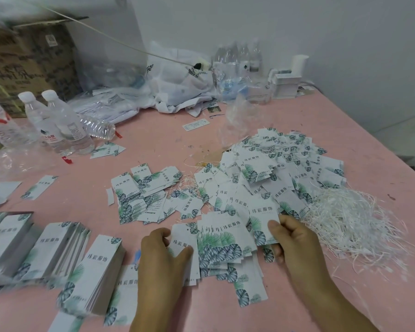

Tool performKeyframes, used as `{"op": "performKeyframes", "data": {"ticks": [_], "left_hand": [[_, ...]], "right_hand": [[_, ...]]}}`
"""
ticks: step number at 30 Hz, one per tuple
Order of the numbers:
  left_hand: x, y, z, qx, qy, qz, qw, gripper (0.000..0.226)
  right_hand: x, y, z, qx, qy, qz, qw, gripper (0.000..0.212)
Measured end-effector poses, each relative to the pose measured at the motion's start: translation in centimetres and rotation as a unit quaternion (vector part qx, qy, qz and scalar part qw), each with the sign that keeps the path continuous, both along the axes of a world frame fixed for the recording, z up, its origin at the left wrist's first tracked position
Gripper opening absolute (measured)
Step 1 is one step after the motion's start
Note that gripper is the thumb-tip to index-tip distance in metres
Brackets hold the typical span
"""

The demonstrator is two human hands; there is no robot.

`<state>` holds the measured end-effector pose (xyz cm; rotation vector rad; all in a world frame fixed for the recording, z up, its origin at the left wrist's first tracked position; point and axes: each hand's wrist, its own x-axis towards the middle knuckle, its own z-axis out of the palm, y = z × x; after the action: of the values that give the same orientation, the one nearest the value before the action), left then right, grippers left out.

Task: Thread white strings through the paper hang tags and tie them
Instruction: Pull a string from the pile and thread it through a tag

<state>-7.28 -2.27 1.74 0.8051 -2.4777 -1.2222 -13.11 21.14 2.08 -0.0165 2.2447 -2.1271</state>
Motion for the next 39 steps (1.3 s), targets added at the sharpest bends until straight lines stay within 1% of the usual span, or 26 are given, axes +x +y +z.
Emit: {"op": "performKeyframes", "data": {"ticks": [2,4,5,6,7,8,9,11,13,15,17,19,20,23,25,27,28,29,31,32,33,35,37,38,39], "left_hand": [[0.0,0.0,0.1,0.008,-0.002,0.004,1.0,0.064],[0.1,-0.1,0.3,0.03,-0.002,0.008,1.0,0.06],[0.2,-0.1,0.4,0.029,-0.002,0.006,1.0,0.05],[0.2,-0.1,0.5,0.016,-0.002,0.003,1.0,0.036],[0.3,-0.1,0.6,0.008,0.002,0.002,1.0,0.02],[0.3,-0.1,0.8,0.014,0.015,0.005,1.0,0.011],[0.3,0.1,1.0,0.031,0.041,0.013,0.999,0.012],[0.4,0.4,1.7,0.097,0.116,0.033,0.988,0.01],[0.6,1.1,2.6,0.21,0.187,0.034,0.959,0.006],[0.8,2.0,3.2,0.352,0.215,-0.003,0.911,0.013],[0.7,3.1,3.2,0.436,0.205,-0.046,0.875,0.019],[0.7,4.2,2.7,0.491,0.185,-0.071,0.848,0.025],[0.8,4.7,2.4,0.517,0.177,-0.077,0.834,0.028],[1.0,6.3,2.0,0.592,0.149,-0.101,0.785,0.037],[1.1,6.8,2.0,0.635,0.133,-0.108,0.753,0.048],[1.0,7.0,1.7,0.66,0.132,-0.113,0.731,0.049],[1.0,7.0,1.5,0.66,0.134,-0.125,0.729,0.048],[0.9,7.0,1.3,0.647,0.134,-0.138,0.737,0.046],[0.9,7.1,1.0,0.606,0.126,-0.147,0.771,0.04],[0.9,7.2,0.9,0.593,0.124,-0.144,0.782,0.038],[1.0,7.2,0.8,0.589,0.126,-0.141,0.786,0.038],[1.0,7.2,0.9,0.586,0.136,-0.129,0.789,0.036],[1.0,7.0,0.9,0.596,0.146,-0.115,0.782,0.032],[1.0,6.9,1.0,0.603,0.149,-0.111,0.776,0.031],[1.0,6.9,1.0,0.605,0.149,-0.108,0.775,0.031]], "right_hand": [[0.2,-0.3,0.2,0.036,0.034,0.004,0.999,0.014],[0.5,-0.6,0.3,0.066,0.075,0.012,0.995,0.017],[0.8,-0.8,0.4,0.087,0.093,0.018,0.992,0.015],[1.0,-0.9,0.4,0.107,0.106,0.023,0.988,0.011],[1.2,-1.0,0.5,0.118,0.114,0.027,0.986,0.011],[1.4,-1.0,0.5,0.118,0.117,0.031,0.986,0.013],[1.5,-1.1,0.6,0.117,0.117,0.034,0.986,0.015],[1.6,-1.1,0.8,0.119,0.12,0.033,0.985,0.017],[1.7,-1.1,1.2,0.105,0.117,0.029,0.987,0.017],[1.6,-1.0,1.6,0.059,0.1,0.026,0.993,0.014],[1.7,-0.8,2.1,-0.007,0.074,0.049,0.996,0.014],[2.1,-0.7,2.4,-0.073,0.028,0.1,0.992,0.013],[2.3,-0.8,2.4,-0.085,0.005,0.126,0.988,0.014],[3.1,-1.4,2.1,-0.061,-0.024,0.183,0.981,0.009],[3.3,-1.7,1.9,-0.025,-0.028,0.183,0.982,0.011],[3.3,-1.6,1.9,0.014,-0.029,0.167,0.985,0.016],[3.2,-1.5,1.9,0.031,-0.028,0.165,0.985,0.019],[3.2,-1.4,2.0,0.044,-0.027,0.168,0.984,0.022],[3.2,-1.3,2.1,0.066,-0.026,0.185,0.98,0.024],[3.2,-1.2,2.3,0.079,-0.024,0.193,0.978,0.024],[3.1,-1.0,2.5,0.091,-0.02,0.196,0.976,0.023],[2.3,0.0,3.1,0.106,-0.014,0.168,0.98,0.017],[0.7,2.5,4.0,0.145,0.009,0.101,0.984,0.005],[-0.2,4.1,4.5,0.183,0.02,0.084,0.979,0.007],[-0.8,5.7,4.9,0.229,0.019,0.087,0.969,0.013]]}}
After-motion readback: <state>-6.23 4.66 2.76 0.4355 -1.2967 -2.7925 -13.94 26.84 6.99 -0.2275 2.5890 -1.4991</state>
